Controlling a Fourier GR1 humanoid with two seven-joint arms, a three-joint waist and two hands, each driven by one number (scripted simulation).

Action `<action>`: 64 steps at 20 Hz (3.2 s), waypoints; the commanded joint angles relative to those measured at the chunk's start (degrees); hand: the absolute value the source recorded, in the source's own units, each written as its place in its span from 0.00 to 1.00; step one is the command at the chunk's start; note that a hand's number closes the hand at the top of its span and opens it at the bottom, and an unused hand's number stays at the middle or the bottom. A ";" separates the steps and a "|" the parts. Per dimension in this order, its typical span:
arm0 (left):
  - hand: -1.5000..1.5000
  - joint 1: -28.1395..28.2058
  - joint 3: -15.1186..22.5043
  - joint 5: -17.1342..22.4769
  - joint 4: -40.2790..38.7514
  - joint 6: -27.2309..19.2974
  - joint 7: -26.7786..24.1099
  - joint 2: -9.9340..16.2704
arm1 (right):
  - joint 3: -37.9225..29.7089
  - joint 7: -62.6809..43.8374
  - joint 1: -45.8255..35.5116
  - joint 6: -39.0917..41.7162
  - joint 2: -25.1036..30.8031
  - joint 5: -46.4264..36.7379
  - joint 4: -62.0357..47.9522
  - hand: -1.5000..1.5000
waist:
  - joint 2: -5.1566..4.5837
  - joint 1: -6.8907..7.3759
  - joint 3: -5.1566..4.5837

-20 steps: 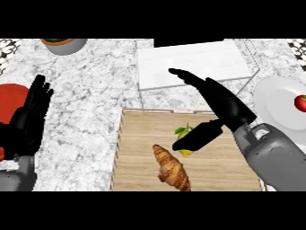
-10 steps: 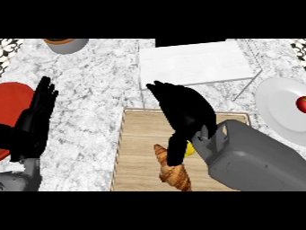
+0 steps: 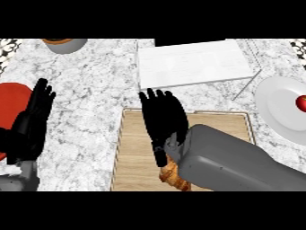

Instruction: Pick the lemon from the tray and place it in the tiered shelf

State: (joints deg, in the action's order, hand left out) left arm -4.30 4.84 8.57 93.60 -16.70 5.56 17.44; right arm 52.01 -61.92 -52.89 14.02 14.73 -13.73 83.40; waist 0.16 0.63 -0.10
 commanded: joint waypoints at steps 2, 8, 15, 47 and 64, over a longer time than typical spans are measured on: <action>0.50 -0.76 0.09 -0.60 2.09 -0.61 3.81 0.58 | 3.83 -7.91 0.25 7.26 0.54 -1.81 -3.90 0.00 | 0.11 -0.53 0.07; 0.50 1.45 -0.47 -1.14 5.38 -0.16 4.08 0.76 | 3.01 -7.60 4.25 4.68 0.61 -6.08 -3.65 0.00 | 0.08 -0.50 0.11; 0.50 3.35 -2.97 -0.07 5.25 2.31 2.95 1.27 | 1.43 -4.99 9.86 6.57 1.41 -9.85 -2.18 0.00 | 0.02 -0.56 0.09; 0.50 -2.06 -5.08 -7.29 1.23 3.99 3.05 -5.66 | -8.49 19.60 24.35 8.48 -6.61 -37.77 -14.78 1.00 | -0.17 -0.52 0.10; 0.50 2.11 -6.31 -6.60 3.66 6.30 2.78 -5.19 | -10.08 16.27 36.43 -9.60 -14.60 -37.43 0.57 1.00 | 0.01 -0.81 0.10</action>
State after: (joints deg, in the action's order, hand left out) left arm -3.43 -0.80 2.08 97.59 -11.00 9.70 11.74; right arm 40.96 -45.81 -20.43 7.07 2.14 -53.52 78.13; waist 0.61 -0.17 -0.49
